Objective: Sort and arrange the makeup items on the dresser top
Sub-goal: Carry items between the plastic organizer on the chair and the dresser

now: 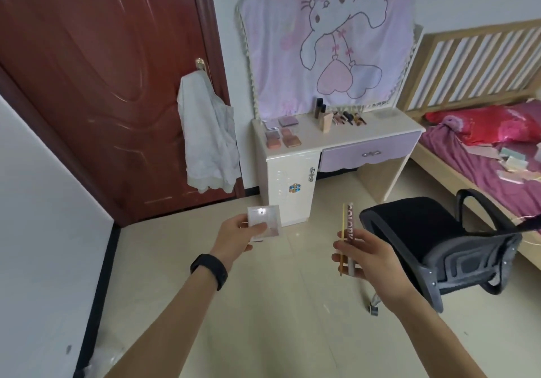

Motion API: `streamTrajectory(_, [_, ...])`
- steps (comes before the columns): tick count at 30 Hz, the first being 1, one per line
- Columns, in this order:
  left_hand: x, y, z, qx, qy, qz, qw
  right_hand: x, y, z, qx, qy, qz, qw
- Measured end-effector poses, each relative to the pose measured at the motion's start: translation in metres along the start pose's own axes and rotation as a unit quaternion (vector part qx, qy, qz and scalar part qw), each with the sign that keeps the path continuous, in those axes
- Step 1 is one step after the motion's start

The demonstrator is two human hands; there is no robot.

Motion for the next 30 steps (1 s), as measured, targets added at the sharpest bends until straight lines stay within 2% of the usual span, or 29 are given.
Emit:
streamTrajectory(10, [-0.001, 0.081, -0.211, 0.044, -0.038, -0.004, 0.998, 0.047, -0.040, -0.193, -0.042, 0.035, -0.047, 0.997])
streamTrajectory(21, [-0.001, 0.144, -0.409, 0.003, -0.106, 0.011, 0.994, 0.123, -0.084, -0.408, -0.041, 0.088, -0.075, 0.992])
streamTrajectory(30, [0.040, 0.187, -0.559, 0.013, -0.174, -0.005, 0.985, 0.111, -0.087, -0.557, -0.041, 0.160, -0.043, 0.985])
Point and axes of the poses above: each hand's wrist, its own z-axis away from the middle knuckle, its own y-axis out of the palm, x = y × z, the point moved 9 cm from there along -z, towards the middle knuckle, and after that the axes turned 9 degrees about y, right-handed, at the moved point
